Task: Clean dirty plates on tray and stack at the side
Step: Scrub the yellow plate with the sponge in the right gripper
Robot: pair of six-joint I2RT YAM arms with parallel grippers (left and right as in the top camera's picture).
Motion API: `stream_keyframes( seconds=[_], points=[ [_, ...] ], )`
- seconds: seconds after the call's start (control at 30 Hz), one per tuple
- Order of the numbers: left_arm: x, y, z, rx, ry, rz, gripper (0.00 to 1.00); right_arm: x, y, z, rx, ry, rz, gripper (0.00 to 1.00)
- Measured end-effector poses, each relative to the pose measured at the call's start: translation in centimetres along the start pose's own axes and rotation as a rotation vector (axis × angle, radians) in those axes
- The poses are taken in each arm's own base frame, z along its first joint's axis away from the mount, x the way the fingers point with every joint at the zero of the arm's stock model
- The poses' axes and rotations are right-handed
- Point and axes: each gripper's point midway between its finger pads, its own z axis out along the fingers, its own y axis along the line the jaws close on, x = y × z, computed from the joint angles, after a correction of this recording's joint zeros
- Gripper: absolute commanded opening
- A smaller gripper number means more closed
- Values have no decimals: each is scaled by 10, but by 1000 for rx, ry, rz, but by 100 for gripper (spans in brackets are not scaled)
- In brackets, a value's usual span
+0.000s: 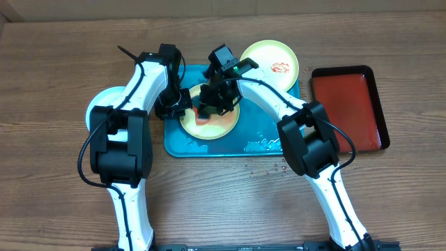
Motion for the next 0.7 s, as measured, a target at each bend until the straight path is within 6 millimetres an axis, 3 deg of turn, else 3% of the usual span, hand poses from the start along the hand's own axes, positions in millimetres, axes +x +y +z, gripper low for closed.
stream_keyframes(
  seconds=[0.1, 0.33, 0.57, 0.7],
  points=[
    [-1, -1, 0, 5, -5, 1, 4, 16, -5, -1, 16, 64, 20, 4],
    [-2, -7, 0, 28, -9, 10, 4, 28, -26, -16, 201, 60, 19, 4],
    [-2, -10, 0, 41, -11, 13, 4, 10, -67, -51, 564, -105, -32, 4],
    [-3, -10, 0, 41, -11, 13, 4, -9, -78, -62, 658, -199, -55, 4]
  ],
)
